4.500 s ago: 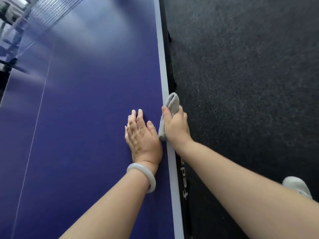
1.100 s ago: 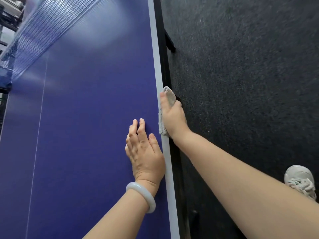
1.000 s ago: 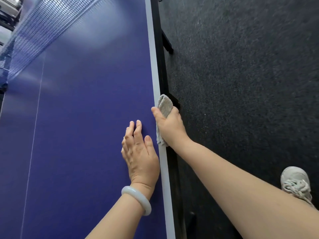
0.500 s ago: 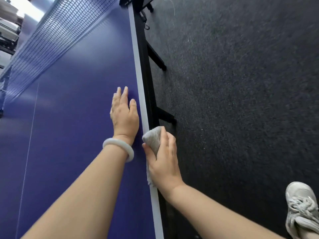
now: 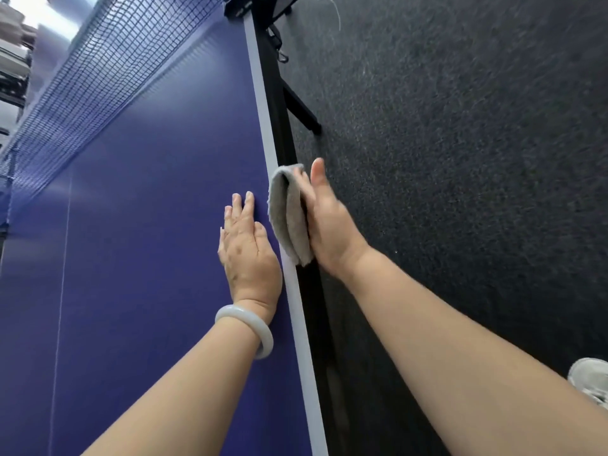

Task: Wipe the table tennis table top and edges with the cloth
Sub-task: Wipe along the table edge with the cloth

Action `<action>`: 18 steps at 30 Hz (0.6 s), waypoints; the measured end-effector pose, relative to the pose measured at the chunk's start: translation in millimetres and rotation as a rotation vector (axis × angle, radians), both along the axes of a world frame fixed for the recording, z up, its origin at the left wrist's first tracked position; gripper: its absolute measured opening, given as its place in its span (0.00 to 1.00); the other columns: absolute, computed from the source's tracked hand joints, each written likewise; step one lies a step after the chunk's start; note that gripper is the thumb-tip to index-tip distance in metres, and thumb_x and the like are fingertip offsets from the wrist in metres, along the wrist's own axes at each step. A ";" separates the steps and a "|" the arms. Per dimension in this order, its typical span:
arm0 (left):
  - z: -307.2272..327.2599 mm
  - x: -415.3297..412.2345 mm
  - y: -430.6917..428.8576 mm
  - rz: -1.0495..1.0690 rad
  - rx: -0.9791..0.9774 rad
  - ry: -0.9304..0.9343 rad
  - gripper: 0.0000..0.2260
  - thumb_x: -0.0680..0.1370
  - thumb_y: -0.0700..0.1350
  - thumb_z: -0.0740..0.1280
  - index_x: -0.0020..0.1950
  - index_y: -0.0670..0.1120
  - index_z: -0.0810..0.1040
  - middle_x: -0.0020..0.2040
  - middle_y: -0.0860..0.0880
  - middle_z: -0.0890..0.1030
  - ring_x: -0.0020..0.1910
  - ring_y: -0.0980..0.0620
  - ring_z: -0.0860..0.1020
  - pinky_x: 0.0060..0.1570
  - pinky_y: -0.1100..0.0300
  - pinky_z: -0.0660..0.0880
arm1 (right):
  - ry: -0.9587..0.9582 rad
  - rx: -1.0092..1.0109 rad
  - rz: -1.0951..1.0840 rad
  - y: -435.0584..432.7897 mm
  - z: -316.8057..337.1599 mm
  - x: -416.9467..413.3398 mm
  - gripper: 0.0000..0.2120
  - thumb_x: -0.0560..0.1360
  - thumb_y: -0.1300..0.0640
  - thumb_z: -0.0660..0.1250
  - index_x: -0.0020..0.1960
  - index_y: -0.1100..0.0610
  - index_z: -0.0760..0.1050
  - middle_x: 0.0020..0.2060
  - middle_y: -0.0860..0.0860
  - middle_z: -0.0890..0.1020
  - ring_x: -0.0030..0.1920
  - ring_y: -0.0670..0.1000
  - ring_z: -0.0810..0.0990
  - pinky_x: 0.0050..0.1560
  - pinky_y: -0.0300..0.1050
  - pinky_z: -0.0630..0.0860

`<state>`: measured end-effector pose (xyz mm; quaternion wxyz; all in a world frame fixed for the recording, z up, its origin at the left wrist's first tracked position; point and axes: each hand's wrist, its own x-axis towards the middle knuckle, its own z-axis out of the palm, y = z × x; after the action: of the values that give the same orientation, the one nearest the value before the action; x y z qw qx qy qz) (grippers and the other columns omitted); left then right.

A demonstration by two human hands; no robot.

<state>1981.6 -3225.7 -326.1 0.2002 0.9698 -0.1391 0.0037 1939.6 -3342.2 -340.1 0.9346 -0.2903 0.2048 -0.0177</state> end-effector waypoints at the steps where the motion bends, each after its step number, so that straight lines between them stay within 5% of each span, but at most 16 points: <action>1: -0.1 -0.2 -0.7 -0.003 -0.001 -0.004 0.21 0.85 0.39 0.53 0.77 0.52 0.64 0.79 0.55 0.58 0.79 0.57 0.53 0.78 0.54 0.46 | 0.015 0.026 -0.037 -0.5 -1.4 7.2 0.24 0.81 0.37 0.53 0.61 0.51 0.79 0.55 0.41 0.83 0.63 0.42 0.77 0.67 0.39 0.67; 2: -0.1 -0.1 -0.9 -0.004 -0.004 -0.005 0.21 0.85 0.39 0.54 0.77 0.52 0.64 0.79 0.55 0.59 0.79 0.57 0.53 0.78 0.54 0.46 | 0.040 -0.035 -0.059 4.0 -5.9 9.4 0.22 0.83 0.41 0.53 0.65 0.51 0.77 0.60 0.43 0.82 0.67 0.45 0.74 0.69 0.40 0.66; 4: -0.5 0.8 -0.1 -0.005 0.009 -0.008 0.21 0.84 0.39 0.55 0.77 0.51 0.64 0.79 0.54 0.59 0.79 0.56 0.54 0.78 0.52 0.48 | 0.017 -0.408 -0.057 30.3 -9.5 -11.4 0.21 0.87 0.53 0.51 0.78 0.55 0.59 0.78 0.50 0.63 0.79 0.47 0.56 0.79 0.48 0.54; 6: -1.8 2.2 1.5 -0.010 0.030 -0.016 0.21 0.84 0.38 0.55 0.77 0.50 0.64 0.79 0.52 0.59 0.79 0.54 0.54 0.78 0.51 0.49 | -0.031 -0.599 -0.063 62.5 -17.9 -51.7 0.22 0.86 0.57 0.50 0.78 0.48 0.48 0.81 0.46 0.49 0.80 0.42 0.45 0.81 0.48 0.45; 10: -2.9 2.3 1.7 0.003 0.049 -0.036 0.21 0.84 0.38 0.54 0.77 0.50 0.64 0.79 0.53 0.59 0.79 0.54 0.54 0.78 0.51 0.49 | -0.006 -0.540 -0.052 87.2 -27.0 -89.0 0.22 0.85 0.52 0.49 0.76 0.41 0.47 0.79 0.39 0.47 0.79 0.37 0.43 0.81 0.46 0.43; 14: -1.5 0.3 0.5 0.004 0.025 -0.023 0.22 0.83 0.44 0.51 0.77 0.51 0.64 0.79 0.54 0.59 0.79 0.56 0.54 0.78 0.51 0.48 | 0.026 -0.639 -0.053 42.0 -22.1 3.0 0.20 0.87 0.57 0.48 0.76 0.50 0.44 0.78 0.46 0.49 0.81 0.49 0.46 0.80 0.48 0.44; 18: -2.5 0.1 2.1 -0.022 0.051 -0.040 0.22 0.83 0.43 0.52 0.78 0.51 0.63 0.79 0.53 0.59 0.79 0.54 0.53 0.78 0.50 0.49 | 0.068 -0.501 -0.055 9.5 -24.1 52.0 0.26 0.86 0.50 0.51 0.81 0.52 0.50 0.81 0.48 0.49 0.80 0.46 0.48 0.80 0.44 0.45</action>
<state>1981.7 -3223.5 -328.6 0.1728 0.9727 -0.1539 0.0176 1991.6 -3332.7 -364.1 0.8251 -0.5076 0.2334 -0.0837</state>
